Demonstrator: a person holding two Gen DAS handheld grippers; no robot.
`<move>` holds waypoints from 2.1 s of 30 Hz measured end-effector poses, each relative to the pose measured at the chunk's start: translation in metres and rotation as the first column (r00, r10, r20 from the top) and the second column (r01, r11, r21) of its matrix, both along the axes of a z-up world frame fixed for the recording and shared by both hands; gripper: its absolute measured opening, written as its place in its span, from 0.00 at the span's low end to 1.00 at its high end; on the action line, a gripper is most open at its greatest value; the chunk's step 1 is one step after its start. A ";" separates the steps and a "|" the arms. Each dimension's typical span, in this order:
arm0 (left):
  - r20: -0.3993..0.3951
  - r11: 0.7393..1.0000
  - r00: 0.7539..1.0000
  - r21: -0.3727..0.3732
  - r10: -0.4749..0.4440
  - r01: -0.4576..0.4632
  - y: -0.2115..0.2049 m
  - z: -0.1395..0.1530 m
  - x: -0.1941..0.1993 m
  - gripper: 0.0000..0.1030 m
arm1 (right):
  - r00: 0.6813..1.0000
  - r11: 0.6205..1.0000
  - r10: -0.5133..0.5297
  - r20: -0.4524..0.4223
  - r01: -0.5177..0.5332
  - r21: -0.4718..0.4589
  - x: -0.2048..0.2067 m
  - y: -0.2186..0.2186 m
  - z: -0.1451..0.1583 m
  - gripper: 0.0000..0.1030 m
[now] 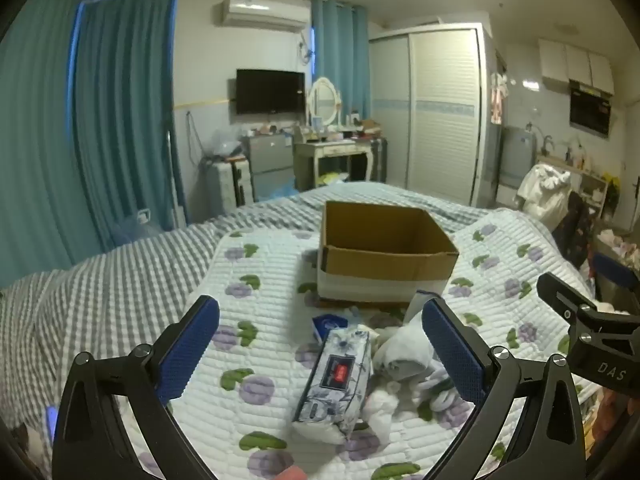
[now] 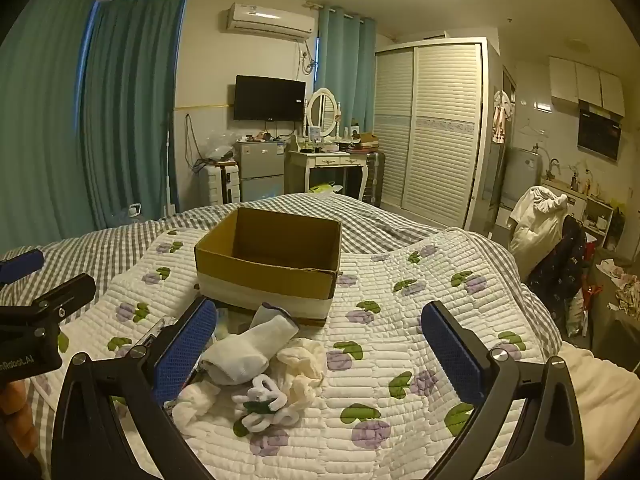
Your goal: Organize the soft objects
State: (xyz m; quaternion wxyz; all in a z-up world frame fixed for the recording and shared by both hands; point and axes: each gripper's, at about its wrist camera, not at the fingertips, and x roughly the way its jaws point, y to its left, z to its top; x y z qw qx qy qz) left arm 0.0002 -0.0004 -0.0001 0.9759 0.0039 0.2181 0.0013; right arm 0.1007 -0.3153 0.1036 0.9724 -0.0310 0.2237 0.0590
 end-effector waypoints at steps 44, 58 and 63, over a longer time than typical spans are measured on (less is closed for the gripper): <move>-0.001 1.000 1.000 -0.009 0.009 -0.009 0.002 0.001 -0.002 1.00 | 0.999 1.000 0.008 -0.038 -0.008 0.003 0.000 0.006 -0.010 1.00; -0.001 1.000 1.000 -0.008 0.011 -0.011 0.002 0.002 -0.002 1.00 | 0.999 1.000 0.006 -0.037 -0.006 0.002 0.000 0.007 -0.011 1.00; 0.000 1.000 1.000 -0.010 0.011 -0.011 0.003 0.002 -0.002 1.00 | 0.999 1.000 0.007 -0.040 -0.007 0.001 0.001 0.007 -0.012 1.00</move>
